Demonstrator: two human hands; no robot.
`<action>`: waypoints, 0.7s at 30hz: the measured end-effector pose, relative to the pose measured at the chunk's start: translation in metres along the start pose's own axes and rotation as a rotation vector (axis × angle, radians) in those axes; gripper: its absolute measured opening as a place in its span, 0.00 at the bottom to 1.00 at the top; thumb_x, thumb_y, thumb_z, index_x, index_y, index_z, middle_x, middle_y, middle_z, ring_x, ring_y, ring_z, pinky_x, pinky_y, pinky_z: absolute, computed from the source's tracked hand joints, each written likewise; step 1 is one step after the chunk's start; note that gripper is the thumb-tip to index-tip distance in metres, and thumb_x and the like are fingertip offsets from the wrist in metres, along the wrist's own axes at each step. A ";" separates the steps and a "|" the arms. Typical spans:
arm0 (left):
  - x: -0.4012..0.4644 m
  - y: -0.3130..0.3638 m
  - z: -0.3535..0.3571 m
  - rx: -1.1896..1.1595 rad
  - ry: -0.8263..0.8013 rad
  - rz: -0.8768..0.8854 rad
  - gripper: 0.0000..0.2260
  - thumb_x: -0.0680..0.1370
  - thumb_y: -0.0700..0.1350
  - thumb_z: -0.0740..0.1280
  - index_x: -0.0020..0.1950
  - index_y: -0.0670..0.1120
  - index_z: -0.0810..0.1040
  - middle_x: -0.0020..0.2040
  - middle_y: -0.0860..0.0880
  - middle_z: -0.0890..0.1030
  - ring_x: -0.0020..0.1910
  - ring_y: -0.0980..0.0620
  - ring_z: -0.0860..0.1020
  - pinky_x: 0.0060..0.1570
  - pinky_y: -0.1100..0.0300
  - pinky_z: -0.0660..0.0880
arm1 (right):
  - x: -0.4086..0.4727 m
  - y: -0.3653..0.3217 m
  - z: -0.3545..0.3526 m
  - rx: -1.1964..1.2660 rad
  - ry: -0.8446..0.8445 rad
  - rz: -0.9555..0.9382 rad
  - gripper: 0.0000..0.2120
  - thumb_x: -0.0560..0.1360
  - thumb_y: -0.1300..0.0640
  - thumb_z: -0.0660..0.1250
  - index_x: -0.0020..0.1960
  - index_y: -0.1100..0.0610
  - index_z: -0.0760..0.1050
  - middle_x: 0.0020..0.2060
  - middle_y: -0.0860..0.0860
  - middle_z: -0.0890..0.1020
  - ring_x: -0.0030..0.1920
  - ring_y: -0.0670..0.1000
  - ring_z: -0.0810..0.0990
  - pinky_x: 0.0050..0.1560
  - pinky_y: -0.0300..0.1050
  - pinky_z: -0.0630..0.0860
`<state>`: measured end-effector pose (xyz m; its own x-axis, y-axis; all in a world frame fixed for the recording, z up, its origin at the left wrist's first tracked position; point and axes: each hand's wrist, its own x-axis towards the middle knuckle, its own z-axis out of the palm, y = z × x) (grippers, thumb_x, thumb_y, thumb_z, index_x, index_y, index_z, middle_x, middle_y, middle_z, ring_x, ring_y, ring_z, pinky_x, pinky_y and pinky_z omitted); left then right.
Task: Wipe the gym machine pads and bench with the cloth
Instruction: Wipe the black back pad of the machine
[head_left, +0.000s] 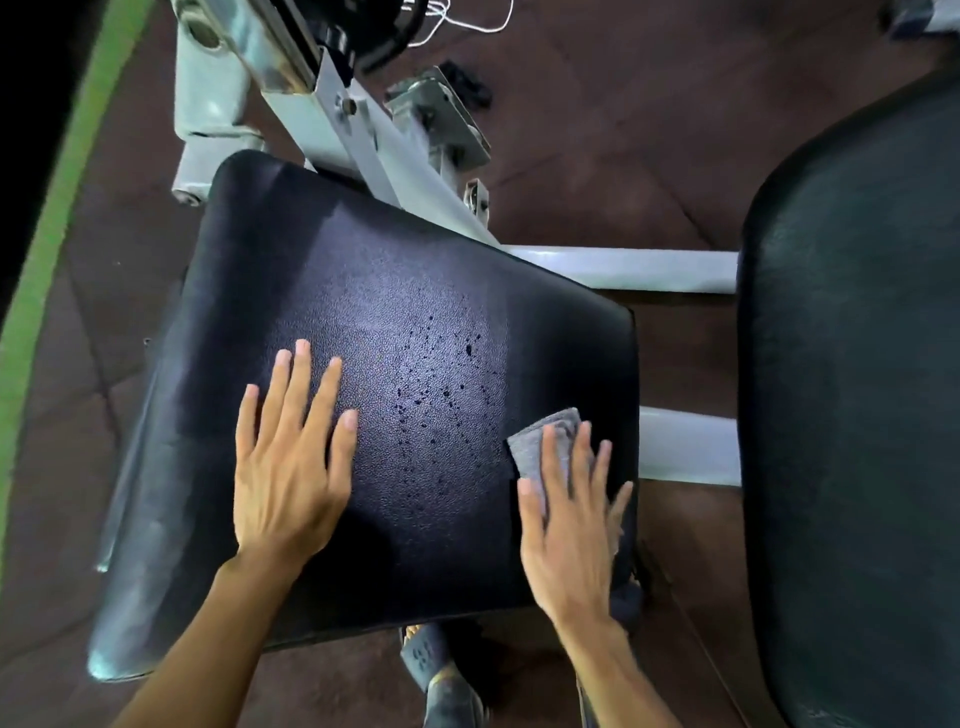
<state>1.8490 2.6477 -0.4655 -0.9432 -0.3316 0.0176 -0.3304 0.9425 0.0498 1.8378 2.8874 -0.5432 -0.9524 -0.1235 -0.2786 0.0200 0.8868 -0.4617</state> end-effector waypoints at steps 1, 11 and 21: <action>-0.001 0.000 0.001 0.005 0.002 -0.001 0.24 0.82 0.54 0.49 0.77 0.47 0.62 0.80 0.47 0.56 0.79 0.49 0.53 0.77 0.46 0.52 | 0.009 0.005 -0.002 -0.007 0.006 0.013 0.29 0.79 0.36 0.36 0.78 0.43 0.43 0.80 0.50 0.46 0.79 0.55 0.41 0.76 0.66 0.46; 0.000 0.002 0.004 -0.001 0.045 -0.005 0.24 0.83 0.53 0.49 0.77 0.47 0.62 0.80 0.46 0.57 0.79 0.49 0.54 0.77 0.46 0.51 | 0.139 -0.099 -0.010 0.026 0.085 -0.117 0.26 0.82 0.42 0.43 0.79 0.45 0.47 0.80 0.52 0.49 0.79 0.59 0.47 0.77 0.61 0.51; 0.000 0.002 0.003 0.020 0.020 -0.026 0.23 0.84 0.52 0.48 0.78 0.48 0.60 0.80 0.47 0.55 0.80 0.50 0.53 0.77 0.47 0.51 | -0.023 -0.017 0.009 -0.133 -0.140 -0.605 0.25 0.82 0.43 0.46 0.78 0.43 0.47 0.80 0.49 0.50 0.79 0.56 0.49 0.74 0.57 0.56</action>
<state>1.8483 2.6495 -0.4686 -0.9337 -0.3563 0.0367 -0.3553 0.9343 0.0307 1.8619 2.8712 -0.5370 -0.7346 -0.6691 -0.1126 -0.5556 0.6885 -0.4662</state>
